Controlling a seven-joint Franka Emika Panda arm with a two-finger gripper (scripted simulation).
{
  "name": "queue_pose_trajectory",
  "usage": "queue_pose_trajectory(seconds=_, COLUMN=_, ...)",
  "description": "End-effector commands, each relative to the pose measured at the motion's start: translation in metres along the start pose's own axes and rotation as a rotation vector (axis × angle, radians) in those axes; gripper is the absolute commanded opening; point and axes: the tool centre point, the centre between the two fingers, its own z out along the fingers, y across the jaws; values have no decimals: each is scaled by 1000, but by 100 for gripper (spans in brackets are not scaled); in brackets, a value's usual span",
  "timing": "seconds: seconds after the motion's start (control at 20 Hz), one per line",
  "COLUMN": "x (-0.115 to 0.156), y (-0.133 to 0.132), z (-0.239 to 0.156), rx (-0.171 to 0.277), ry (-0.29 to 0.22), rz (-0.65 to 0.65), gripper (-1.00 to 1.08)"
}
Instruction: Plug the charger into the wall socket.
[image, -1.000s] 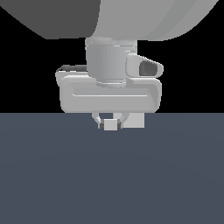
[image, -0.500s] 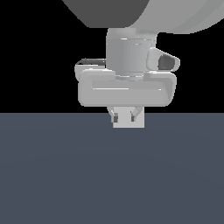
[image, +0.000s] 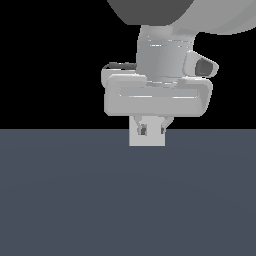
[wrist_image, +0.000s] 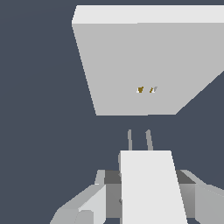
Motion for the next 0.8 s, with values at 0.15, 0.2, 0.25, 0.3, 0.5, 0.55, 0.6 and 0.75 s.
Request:
queue_pose_trajectory(seconds=0.15, x=3, y=7, z=-2, rx=6, ry=-1, rz=-9, gripper=-100)
queue_pose_trajectory(seconds=0.2, x=3, y=8, z=-2, rx=7, ry=-2, rz=-10, gripper=-100)
queue_pose_trajectory(seconds=0.25, x=4, y=9, z=-2, rx=8, ry=-2, rz=-10, gripper=-100)
queue_pose_trajectory(seconds=0.3, x=4, y=10, z=-2, rx=8, ry=-2, rz=-11, gripper=-100)
queue_pose_trajectory(seconds=0.5, x=4, y=12, z=-2, rx=10, ry=-3, rz=-13, gripper=-100)
queue_pose_trajectory(seconds=0.55, x=4, y=12, z=-2, rx=10, ry=-3, rz=-13, gripper=-100)
queue_pose_trajectory(seconds=0.6, x=4, y=12, z=-2, rx=10, ry=-3, rz=-13, gripper=-100)
queue_pose_trajectory(seconds=0.75, x=4, y=12, z=-2, rx=10, ry=-4, rz=-12, gripper=-100)
